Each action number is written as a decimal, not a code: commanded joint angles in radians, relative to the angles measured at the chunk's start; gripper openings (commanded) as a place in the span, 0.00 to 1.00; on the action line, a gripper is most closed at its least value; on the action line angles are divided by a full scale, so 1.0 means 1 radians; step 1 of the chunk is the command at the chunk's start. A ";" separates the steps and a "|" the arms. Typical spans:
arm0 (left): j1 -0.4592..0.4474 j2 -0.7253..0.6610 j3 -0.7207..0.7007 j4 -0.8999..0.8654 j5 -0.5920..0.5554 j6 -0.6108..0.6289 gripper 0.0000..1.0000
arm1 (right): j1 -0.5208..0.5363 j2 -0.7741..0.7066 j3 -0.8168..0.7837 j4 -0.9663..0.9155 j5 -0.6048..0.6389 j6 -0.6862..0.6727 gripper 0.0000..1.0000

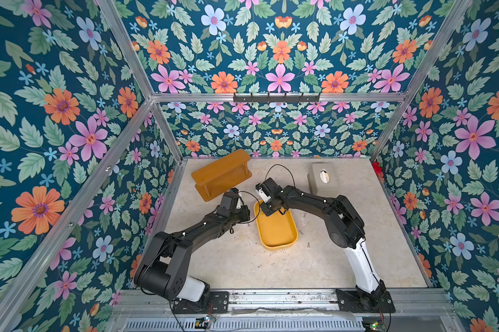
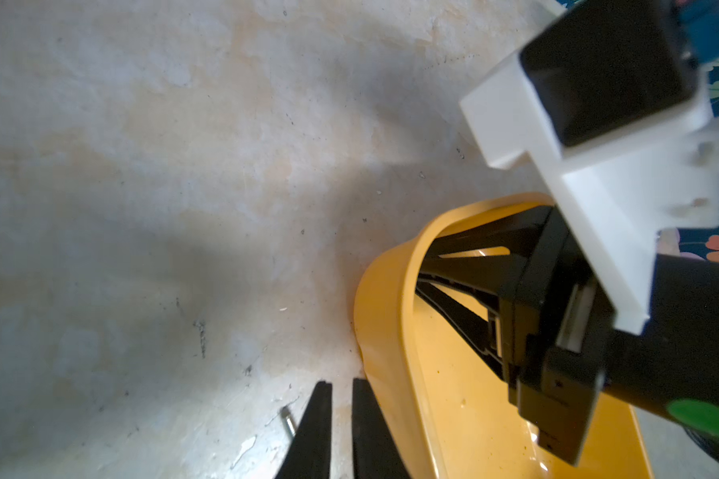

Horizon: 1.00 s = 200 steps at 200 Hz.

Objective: Take out the screws from the storage box
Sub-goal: Pick up the screw from the storage box.

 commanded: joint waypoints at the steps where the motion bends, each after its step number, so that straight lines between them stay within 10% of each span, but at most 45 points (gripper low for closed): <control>1: 0.001 0.001 0.000 0.024 0.008 0.007 0.17 | 0.002 0.019 -0.008 -0.077 -0.015 -0.003 0.17; 200: 0.001 0.003 0.021 0.008 0.014 0.012 0.13 | 0.011 -0.153 -0.120 -0.025 -0.042 0.037 0.00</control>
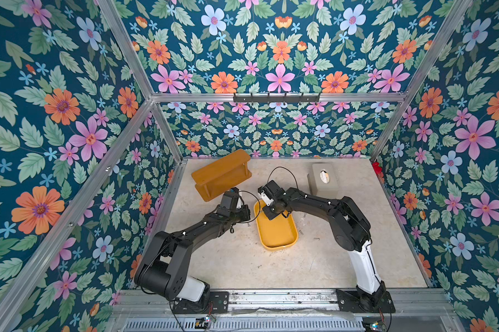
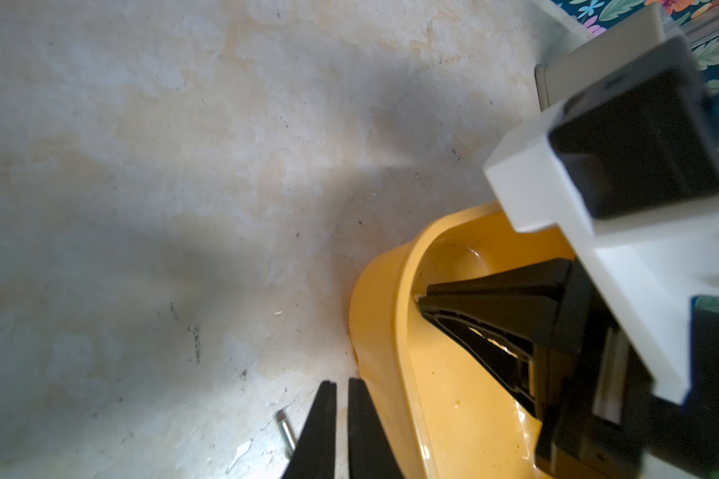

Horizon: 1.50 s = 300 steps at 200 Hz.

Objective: Take out the screws from the storage box
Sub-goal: Pick up the screw from the storage box, then place the screw at the center of the board.

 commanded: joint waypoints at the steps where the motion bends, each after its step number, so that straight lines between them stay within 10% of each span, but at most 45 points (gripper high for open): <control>1: 0.001 -0.003 0.009 0.008 0.006 0.009 0.13 | 0.002 -0.053 -0.016 -0.001 -0.023 0.027 0.00; 134: -0.018 0.014 0.044 0.022 0.037 -0.008 0.12 | -0.185 -0.699 -0.622 0.049 -0.055 0.257 0.00; 218: -0.032 0.025 0.045 0.019 0.036 -0.011 0.13 | -0.212 -0.535 -0.688 0.058 -0.099 0.274 0.00; 300: -0.033 -0.008 0.032 -0.009 -0.032 0.015 0.13 | -0.210 -0.553 -0.643 0.027 -0.083 0.260 0.27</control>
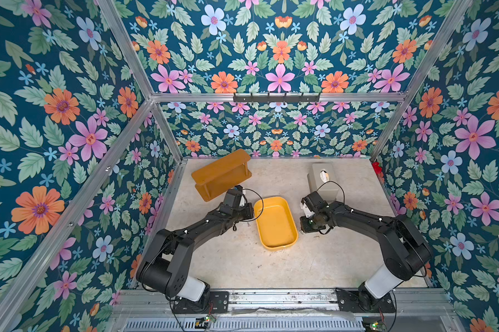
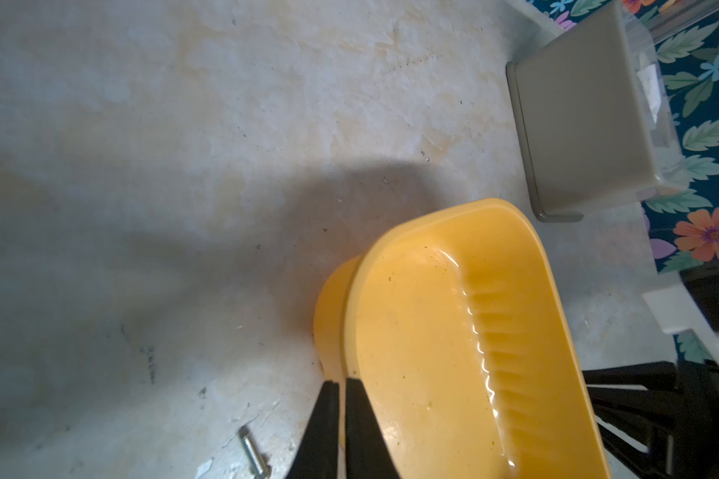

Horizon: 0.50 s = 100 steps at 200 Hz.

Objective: Take out the screws from the storage box
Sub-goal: Place the screw at the center of the board.

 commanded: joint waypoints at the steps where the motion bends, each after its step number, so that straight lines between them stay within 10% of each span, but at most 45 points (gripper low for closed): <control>1: 0.000 -0.020 -0.005 0.000 -0.038 0.017 0.13 | 0.003 -0.043 0.014 -0.016 0.020 -0.001 0.28; 46: 0.001 -0.005 -0.009 0.047 -0.032 -0.006 0.12 | 0.112 -0.145 0.097 -0.013 0.112 0.009 0.26; 100: 0.015 0.057 -0.019 0.132 -0.001 -0.039 0.06 | 0.197 0.177 0.329 0.074 0.068 -0.098 0.33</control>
